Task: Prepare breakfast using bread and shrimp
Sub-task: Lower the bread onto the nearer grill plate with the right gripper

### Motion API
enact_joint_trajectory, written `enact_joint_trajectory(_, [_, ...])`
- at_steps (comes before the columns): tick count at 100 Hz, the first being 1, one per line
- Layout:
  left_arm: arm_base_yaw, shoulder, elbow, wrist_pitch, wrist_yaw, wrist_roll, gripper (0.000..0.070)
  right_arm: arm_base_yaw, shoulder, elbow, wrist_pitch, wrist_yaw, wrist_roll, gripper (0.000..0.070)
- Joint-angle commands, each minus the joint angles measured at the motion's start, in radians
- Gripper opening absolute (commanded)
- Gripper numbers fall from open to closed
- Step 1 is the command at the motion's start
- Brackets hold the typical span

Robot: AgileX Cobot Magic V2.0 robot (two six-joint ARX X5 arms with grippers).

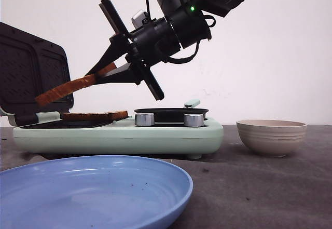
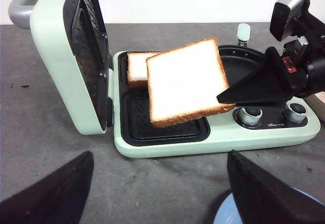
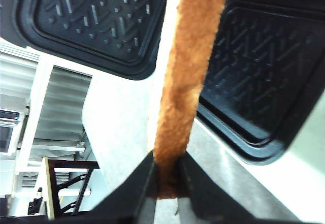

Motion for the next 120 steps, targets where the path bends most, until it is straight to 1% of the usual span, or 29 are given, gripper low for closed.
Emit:
enact_joint_trajectory(1, [-0.002,0.0,0.005,0.012,0.001,-0.004,0.047,0.012,0.026,0.033,0.018,0.003,0.012,0.0001])
enact_joint_trajectory(15, [-0.002,0.0,0.005,0.012,0.0,-0.006,0.0471,0.024,0.063,0.084,0.012,-0.005,0.032,0.0001])
enact_joint_trajectory(24, [-0.002,0.0,0.005,0.011,0.001,-0.006,0.0471,0.031,0.1,0.136,-0.026,-0.003,0.034,0.0001])
enact_joint_trajectory(36, [-0.002,0.0,0.005,0.011,0.0,-0.006,0.047,0.035,0.138,0.183,-0.068,0.029,0.029,0.0001])
enact_joint_trajectory(47, [-0.002,0.0,0.005,0.011,0.001,-0.006,0.0471,0.037,0.14,0.185,-0.076,0.066,0.031,0.0001])
enact_joint_trajectory(75, [-0.002,0.0,0.005,0.02,0.0,-0.006,0.0471,0.047,0.14,0.185,-0.105,0.086,0.029,0.0001])
enact_joint_trajectory(85, [-0.002,0.0,0.005,0.022,0.001,-0.006,0.0471,0.059,0.15,0.185,-0.106,0.109,0.03,0.0001])
enact_joint_trajectory(96, [-0.002,0.0,0.005,0.022,0.001,-0.006,0.0471,0.063,0.159,0.185,-0.122,0.11,0.032,0.0001])
enact_joint_trajectory(105, [-0.002,0.0,0.005,0.022,0.001,-0.006,0.0471,0.072,0.167,0.185,-0.138,0.134,0.022,0.0003])
enact_joint_trajectory(111, [-0.002,0.0,0.005,0.022,0.001,-0.006,0.0471,0.076,0.167,0.185,-0.142,0.151,0.005,0.0019])
enact_joint_trajectory(120, [-0.002,0.0,0.005,0.021,0.001,-0.006,0.047,0.078,0.167,0.185,-0.142,0.171,-0.004,0.0084])
